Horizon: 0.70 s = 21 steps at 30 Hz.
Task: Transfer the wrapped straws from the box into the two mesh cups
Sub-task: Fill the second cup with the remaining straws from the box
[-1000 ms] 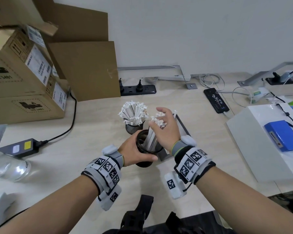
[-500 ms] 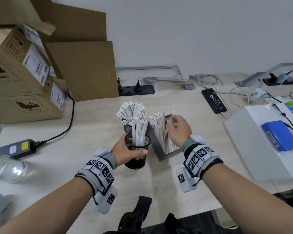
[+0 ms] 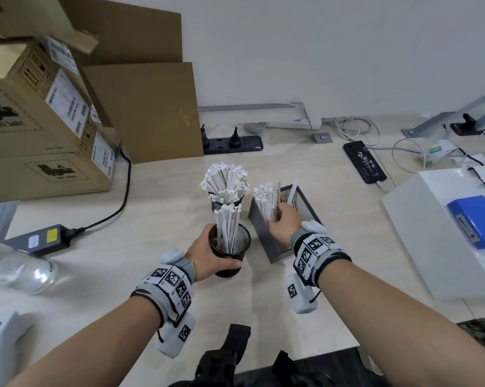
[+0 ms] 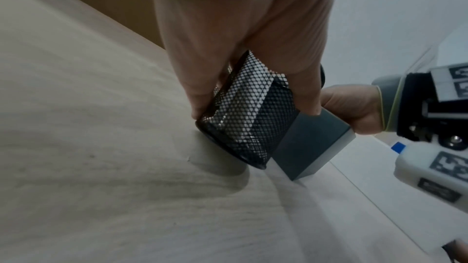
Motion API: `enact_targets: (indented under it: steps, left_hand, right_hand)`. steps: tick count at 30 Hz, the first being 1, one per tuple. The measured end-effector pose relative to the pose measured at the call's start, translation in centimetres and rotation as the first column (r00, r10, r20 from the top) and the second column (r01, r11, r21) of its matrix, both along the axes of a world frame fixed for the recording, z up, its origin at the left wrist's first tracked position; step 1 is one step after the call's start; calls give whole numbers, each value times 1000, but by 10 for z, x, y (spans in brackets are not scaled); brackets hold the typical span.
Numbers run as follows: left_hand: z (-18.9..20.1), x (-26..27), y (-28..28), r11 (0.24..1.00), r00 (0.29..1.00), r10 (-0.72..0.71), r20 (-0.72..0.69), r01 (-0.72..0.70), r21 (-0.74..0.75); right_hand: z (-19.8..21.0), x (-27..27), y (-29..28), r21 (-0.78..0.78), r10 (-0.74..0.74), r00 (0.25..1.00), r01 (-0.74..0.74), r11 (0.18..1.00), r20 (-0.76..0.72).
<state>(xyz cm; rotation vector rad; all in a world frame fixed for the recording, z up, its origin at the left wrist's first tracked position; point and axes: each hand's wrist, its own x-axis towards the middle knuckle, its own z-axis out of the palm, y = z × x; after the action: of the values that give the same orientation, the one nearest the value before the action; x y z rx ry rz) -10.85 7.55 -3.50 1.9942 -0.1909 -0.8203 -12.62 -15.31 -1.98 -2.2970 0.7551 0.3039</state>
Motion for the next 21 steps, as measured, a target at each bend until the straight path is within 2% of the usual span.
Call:
enact_targets:
  steps: [4, 8, 12, 21]
  left_hand:
    - [-2, -2, -4, 999, 999, 25, 35, -26, 33]
    - [-3, -2, -8, 998, 999, 3, 48, -6, 66]
    - [-4, -3, -11, 997, 998, -18, 55, 14, 82]
    - [-5, 0, -12, 996, 998, -37, 48, 33, 88]
  right_hand:
    - [1, 1, -4, -22, -4, 999, 2, 1000, -53]
    - [3, 0, -4, -32, 19, 999, -20, 999, -38]
    - [7, 0, -3, -73, 19, 995, -26, 997, -98]
    - [17, -7, 1, -41, -99, 995, 99, 994, 4]
